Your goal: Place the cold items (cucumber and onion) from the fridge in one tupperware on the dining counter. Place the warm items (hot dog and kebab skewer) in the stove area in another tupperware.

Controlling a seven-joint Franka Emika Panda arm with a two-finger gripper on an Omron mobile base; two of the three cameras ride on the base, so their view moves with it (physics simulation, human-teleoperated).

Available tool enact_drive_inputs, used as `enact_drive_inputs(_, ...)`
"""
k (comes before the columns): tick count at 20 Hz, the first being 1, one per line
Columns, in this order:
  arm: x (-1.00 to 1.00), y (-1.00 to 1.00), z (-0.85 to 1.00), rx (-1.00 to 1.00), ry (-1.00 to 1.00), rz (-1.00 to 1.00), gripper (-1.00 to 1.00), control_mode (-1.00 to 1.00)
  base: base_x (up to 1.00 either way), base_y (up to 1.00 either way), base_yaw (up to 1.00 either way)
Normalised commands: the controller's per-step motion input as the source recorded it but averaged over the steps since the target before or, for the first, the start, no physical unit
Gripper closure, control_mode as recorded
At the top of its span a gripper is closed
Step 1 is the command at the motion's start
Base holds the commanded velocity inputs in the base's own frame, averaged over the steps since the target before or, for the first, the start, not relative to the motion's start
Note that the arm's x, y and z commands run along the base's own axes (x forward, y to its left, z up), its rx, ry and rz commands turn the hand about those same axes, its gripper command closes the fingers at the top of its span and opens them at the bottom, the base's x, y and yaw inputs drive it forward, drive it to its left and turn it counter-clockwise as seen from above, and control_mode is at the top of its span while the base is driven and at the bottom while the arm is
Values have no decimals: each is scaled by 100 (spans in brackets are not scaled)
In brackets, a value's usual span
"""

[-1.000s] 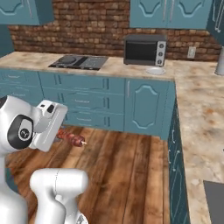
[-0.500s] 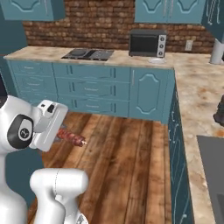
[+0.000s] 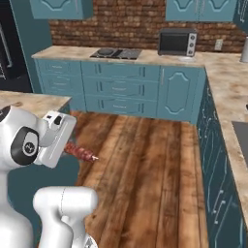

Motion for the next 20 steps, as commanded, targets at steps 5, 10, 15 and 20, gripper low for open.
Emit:
enact_drive_inputs(5, 0, 0, 0, 0, 0, 0, 100, 100, -100, 76, 2)
enact_drive_inputs(10, 0, 0, 0, 0, 0, 0, 100, 100, -100, 4, 12)
enact_drive_inputs(15, 0, 0, 0, 0, 0, 0, 100, 100, -100, 17, 8)
enact_drive_inputs(20, 0, 0, 0, 0, 0, 0, 100, 100, -91, 100, -1)
